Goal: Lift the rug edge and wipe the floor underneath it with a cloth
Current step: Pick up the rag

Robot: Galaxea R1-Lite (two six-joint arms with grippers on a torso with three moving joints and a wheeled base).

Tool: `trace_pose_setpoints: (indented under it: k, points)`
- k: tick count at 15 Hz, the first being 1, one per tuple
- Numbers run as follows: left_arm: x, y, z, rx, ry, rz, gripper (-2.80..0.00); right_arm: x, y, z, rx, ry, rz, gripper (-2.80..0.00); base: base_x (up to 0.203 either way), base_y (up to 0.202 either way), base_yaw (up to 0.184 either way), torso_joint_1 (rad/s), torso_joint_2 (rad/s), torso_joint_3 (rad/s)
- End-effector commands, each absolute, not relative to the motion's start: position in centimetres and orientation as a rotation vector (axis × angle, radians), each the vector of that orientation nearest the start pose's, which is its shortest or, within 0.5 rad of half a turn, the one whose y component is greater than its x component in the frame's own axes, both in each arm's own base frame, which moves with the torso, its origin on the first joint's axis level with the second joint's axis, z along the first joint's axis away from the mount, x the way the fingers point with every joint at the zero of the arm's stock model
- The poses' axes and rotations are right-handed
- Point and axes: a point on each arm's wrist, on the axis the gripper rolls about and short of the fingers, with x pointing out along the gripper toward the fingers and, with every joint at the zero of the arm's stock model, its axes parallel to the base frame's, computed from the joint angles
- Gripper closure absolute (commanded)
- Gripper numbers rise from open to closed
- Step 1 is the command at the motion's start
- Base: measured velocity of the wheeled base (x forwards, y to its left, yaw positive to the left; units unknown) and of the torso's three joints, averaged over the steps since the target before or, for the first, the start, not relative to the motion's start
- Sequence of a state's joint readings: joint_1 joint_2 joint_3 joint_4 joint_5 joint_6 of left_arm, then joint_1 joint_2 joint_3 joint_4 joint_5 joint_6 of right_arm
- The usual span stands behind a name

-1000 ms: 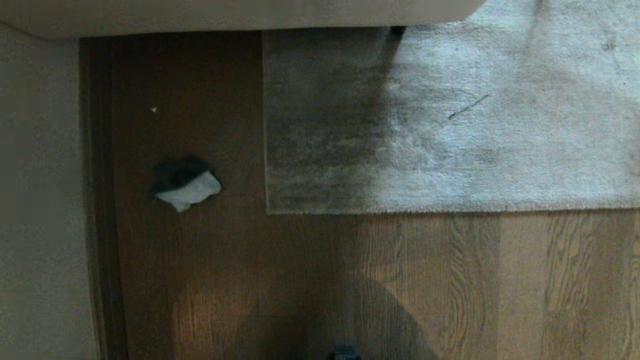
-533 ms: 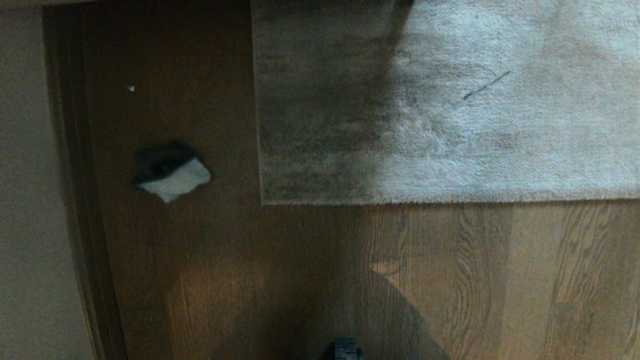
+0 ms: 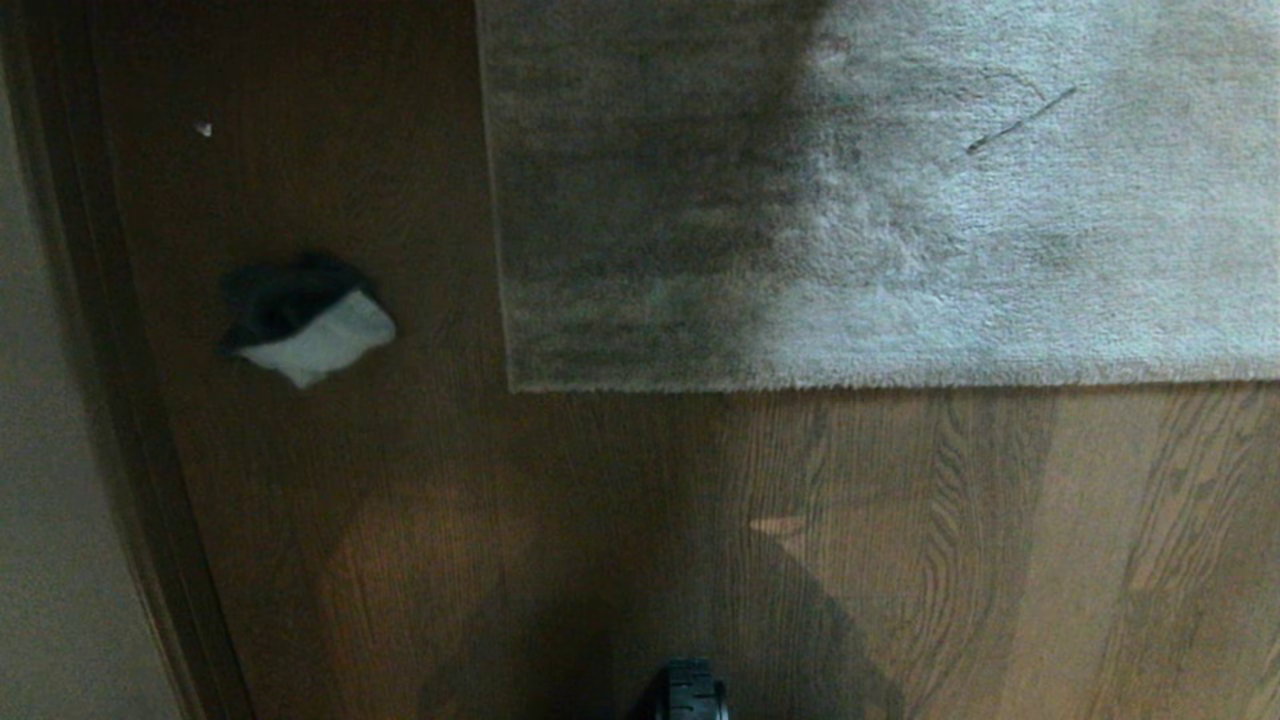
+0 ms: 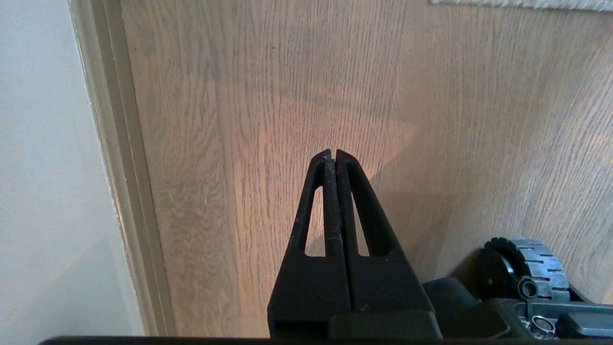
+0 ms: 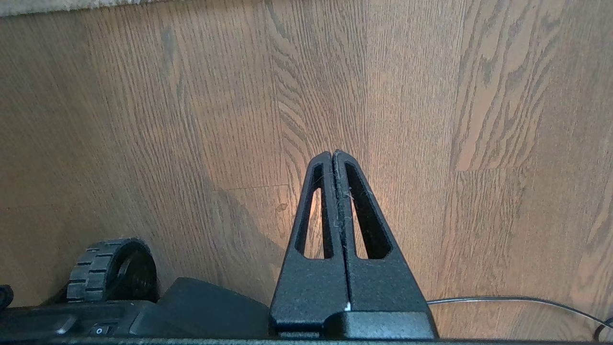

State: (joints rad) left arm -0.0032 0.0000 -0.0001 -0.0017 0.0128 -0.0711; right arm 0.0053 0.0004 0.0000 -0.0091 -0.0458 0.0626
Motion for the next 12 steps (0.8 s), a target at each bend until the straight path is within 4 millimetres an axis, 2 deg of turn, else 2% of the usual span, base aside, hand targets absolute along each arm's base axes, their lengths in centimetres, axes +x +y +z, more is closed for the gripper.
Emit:
trace_pose_setpoints:
  k: [1, 12]
  points:
    - [-2.28, 0.04, 7.56, -0.072, -0.002, 0.011, 0.00, -2.27, -0.12, 7.65, 0.063, -0.009, -0.040, 0.00, 0.000, 0.000, 0.000, 0.007, 0.00, -0.047]
    - [-2.28, 0.03, 7.58, -0.071, -0.003, 0.009, 0.00, -2.27, -0.12, 7.65, 0.063, -0.009, -0.040, 0.00, 0.000, 0.000, 0.000, 0.000, 0.00, -0.003]
